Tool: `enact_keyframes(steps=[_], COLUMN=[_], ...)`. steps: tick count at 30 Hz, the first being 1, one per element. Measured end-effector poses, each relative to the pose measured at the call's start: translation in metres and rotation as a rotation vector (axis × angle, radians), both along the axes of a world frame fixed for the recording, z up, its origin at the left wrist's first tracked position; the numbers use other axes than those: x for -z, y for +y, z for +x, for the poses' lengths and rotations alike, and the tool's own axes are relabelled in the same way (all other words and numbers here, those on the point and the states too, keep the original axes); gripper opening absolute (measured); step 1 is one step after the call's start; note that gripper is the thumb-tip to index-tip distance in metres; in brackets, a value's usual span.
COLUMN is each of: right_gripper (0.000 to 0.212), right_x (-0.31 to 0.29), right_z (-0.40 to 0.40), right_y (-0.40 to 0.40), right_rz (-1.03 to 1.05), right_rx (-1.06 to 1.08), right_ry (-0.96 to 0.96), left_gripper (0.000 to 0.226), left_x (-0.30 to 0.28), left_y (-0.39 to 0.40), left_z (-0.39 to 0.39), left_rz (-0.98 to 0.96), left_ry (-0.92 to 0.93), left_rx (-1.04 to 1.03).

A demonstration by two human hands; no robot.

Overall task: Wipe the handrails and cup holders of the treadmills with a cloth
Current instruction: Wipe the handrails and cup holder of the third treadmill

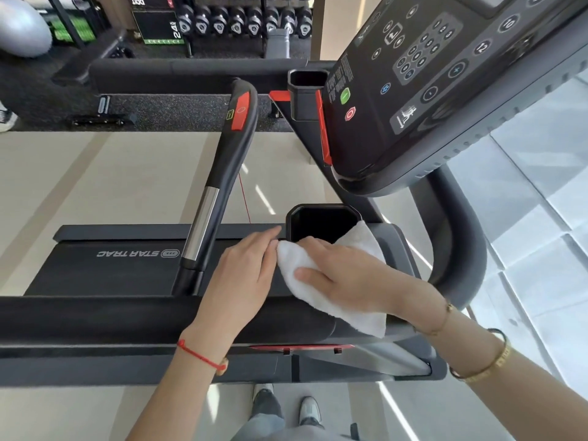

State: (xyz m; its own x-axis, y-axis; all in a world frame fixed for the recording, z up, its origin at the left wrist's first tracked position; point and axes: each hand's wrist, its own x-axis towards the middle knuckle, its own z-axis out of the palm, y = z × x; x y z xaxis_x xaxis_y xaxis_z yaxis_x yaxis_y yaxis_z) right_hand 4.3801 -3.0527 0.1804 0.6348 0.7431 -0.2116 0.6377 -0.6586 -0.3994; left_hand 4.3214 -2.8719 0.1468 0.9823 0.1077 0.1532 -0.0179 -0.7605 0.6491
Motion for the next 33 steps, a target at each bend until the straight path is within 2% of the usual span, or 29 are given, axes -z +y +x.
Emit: enact_keyframes(steps=[8,14,19,21,23,25,27,30,33], right_gripper=[0.031,0.031,0.025,0.031,0.037,0.042,0.048,0.053,0.053], right_x=[-0.001,0.015,0.015,0.011,0.009,0.008,0.007,0.013,0.016], right_z=[0.002,0.008,0.008,0.012,0.021,0.037,0.054,0.073,0.082], right_y=[-0.067,-0.019,-0.050,-0.060,-0.058,-0.045,-0.024,0.005,0.001], right_rz=[0.095,0.110,0.237,0.349,0.483,0.524,0.440,0.145,0.113], right_rx=[-0.115,-0.042,-0.110,-0.056,0.042,0.107,0.102,-0.025,-0.026], right_ry=[-0.271,-0.138,-0.107,-0.052,-0.110,-0.197,-0.228,-0.356,-0.337], left_gripper=[0.044,0.038,0.040,0.041,0.046,0.053,0.056,0.059,0.061], left_x=[-0.003,-0.004,-0.007,-0.008,-0.007,-0.005,-0.004,-0.002,0.001], left_y=[-0.005,-0.007,-0.009,-0.011,-0.014,-0.017,-0.020,-0.022,-0.021], left_z=[-0.002,-0.001,0.001,0.004,0.008,0.014,0.018,0.022,0.024], left_rz=[0.016,0.033,0.046,0.039,0.044,0.056,0.063,0.072,0.072], left_ry=[-0.005,-0.004,-0.015,-0.022,-0.012,0.008,0.023,0.040,0.058], left_rx=[0.008,0.005,-0.001,-0.006,-0.013,-0.021,-0.022,-0.032,-0.047])
